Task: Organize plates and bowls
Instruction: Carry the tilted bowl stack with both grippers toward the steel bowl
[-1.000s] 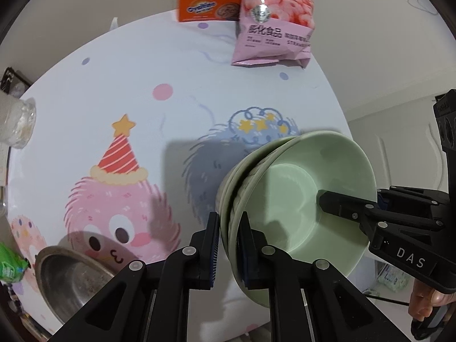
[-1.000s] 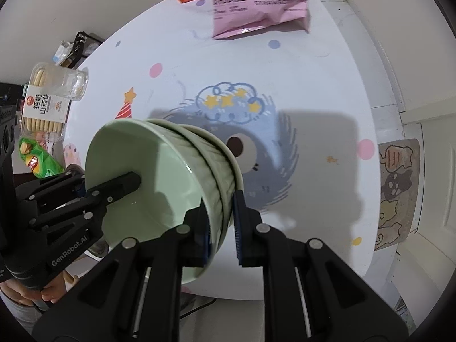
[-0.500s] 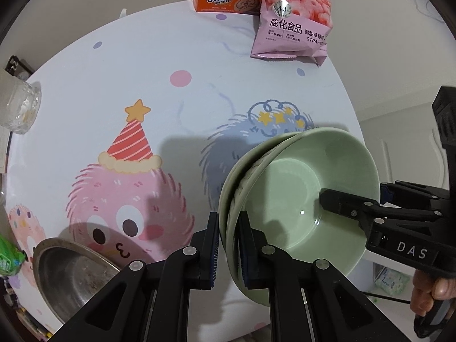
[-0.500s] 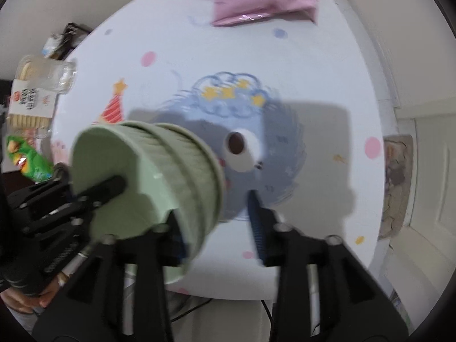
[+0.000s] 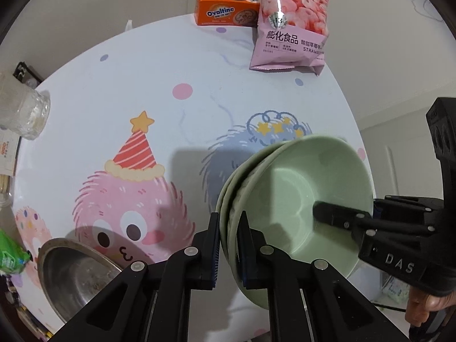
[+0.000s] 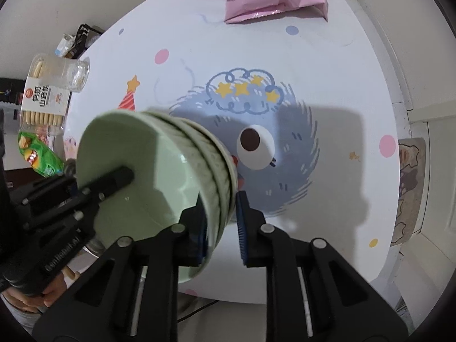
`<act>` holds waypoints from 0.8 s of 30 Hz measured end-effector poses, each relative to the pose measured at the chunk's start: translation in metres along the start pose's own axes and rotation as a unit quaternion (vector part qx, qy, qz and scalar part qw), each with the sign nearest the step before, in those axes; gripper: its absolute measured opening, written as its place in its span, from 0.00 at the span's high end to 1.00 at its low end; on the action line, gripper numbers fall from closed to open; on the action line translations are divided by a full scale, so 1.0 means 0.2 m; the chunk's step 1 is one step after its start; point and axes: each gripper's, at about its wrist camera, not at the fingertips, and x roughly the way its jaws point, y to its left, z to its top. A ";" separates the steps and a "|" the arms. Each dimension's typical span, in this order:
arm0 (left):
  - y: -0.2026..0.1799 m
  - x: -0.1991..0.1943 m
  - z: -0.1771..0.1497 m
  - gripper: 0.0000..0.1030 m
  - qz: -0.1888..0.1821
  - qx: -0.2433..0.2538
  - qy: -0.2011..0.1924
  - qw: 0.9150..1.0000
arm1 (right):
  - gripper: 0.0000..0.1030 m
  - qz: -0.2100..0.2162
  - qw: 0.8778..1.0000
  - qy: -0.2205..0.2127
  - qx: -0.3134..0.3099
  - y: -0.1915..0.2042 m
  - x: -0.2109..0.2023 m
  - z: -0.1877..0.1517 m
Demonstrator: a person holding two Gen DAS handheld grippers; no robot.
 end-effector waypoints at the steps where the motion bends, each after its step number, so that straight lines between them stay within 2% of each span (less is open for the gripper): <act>1: 0.00 0.00 0.00 0.90 0.002 0.003 -0.001 1.000 | 0.80 0.000 1.000 0.000 0.000 0.00 0.01 0.00; 24: 0.09 -0.10 -0.06 0.91 -0.010 -0.027 -0.018 0.999 | 0.80 0.008 1.000 -0.010 -0.027 0.12 -0.07 0.01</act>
